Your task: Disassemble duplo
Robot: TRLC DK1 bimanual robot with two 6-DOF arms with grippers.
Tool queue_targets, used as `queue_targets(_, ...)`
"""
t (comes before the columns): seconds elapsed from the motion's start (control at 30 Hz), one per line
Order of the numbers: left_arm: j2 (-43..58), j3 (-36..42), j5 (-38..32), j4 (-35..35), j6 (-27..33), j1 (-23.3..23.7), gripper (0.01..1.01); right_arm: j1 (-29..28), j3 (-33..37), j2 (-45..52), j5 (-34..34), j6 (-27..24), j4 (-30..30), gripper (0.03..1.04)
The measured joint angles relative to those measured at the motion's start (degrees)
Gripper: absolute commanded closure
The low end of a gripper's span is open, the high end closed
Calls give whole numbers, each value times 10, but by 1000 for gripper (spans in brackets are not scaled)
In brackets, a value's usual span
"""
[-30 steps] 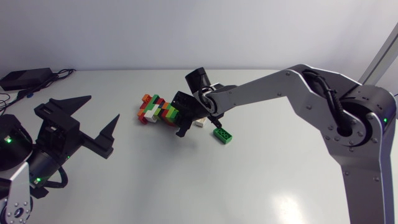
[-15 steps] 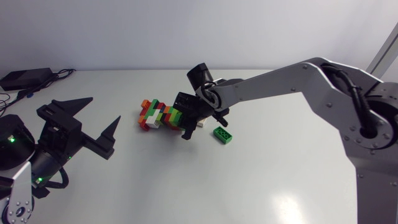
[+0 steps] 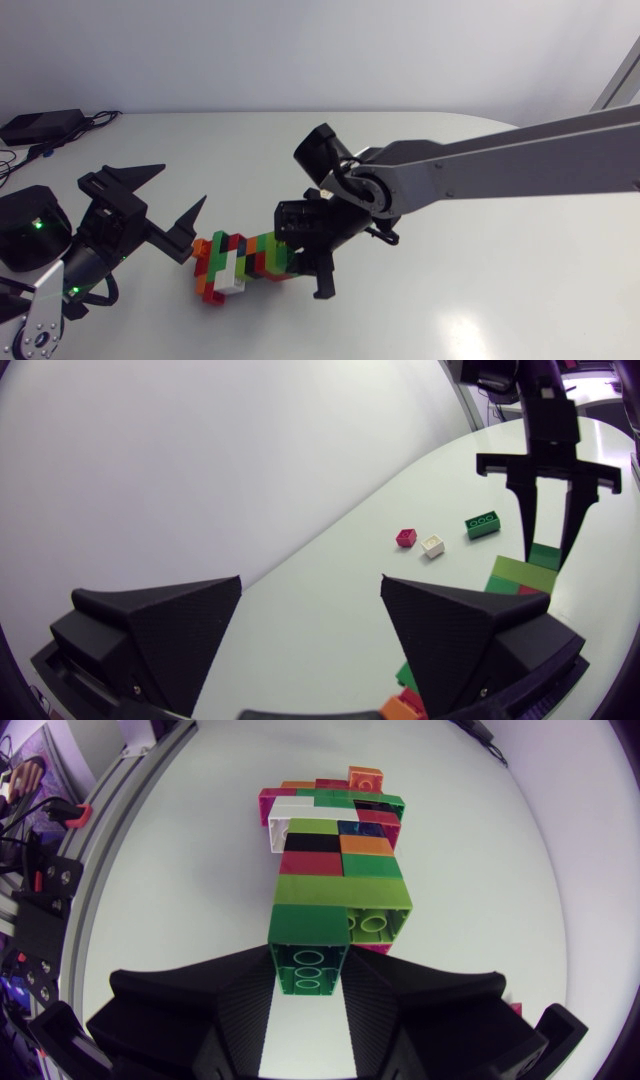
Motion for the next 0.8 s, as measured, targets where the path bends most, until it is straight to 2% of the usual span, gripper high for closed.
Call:
queue_targets(0.2, 63, 1, 0, 0, 29, -38, 51, 37, -11, -13, 8, -4, 0, 766)
queue_targets(0.43, 99, 1, 0, -1, 54, -63, 49, 25, -19, -13, 73, 14, 62, 766)
queue_targets(0.8, 174, 19, -50, 11, 75, -87, 49, 14, -19, -7, 85, 36, 79, 766)
